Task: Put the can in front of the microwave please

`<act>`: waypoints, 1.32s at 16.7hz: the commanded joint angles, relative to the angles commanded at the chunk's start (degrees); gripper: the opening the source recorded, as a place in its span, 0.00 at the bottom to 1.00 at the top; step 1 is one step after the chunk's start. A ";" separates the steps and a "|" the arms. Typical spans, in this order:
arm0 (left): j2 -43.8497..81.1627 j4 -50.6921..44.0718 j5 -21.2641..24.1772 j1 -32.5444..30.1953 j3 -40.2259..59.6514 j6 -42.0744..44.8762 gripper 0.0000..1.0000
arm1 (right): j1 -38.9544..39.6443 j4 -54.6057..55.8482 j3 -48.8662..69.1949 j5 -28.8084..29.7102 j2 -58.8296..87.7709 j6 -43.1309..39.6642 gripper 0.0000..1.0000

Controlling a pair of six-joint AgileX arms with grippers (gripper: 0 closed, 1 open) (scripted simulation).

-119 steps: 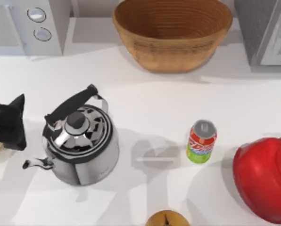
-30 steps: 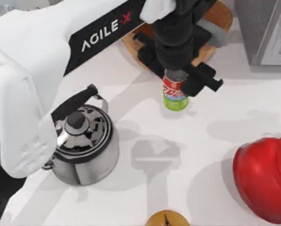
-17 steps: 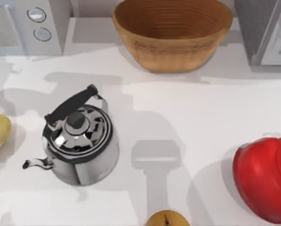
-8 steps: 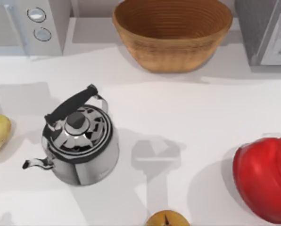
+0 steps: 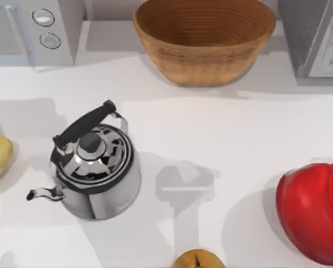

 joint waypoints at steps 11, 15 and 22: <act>0.00 0.00 0.00 0.00 0.00 0.00 0.75 | 0.00 0.00 0.00 0.00 0.00 0.00 1.00; 0.00 0.00 0.00 0.00 0.00 0.00 1.00 | 0.00 0.00 0.00 0.00 0.00 0.00 1.00; 0.00 0.00 0.00 0.00 0.00 0.00 1.00 | 0.00 0.00 0.00 0.00 0.00 0.00 1.00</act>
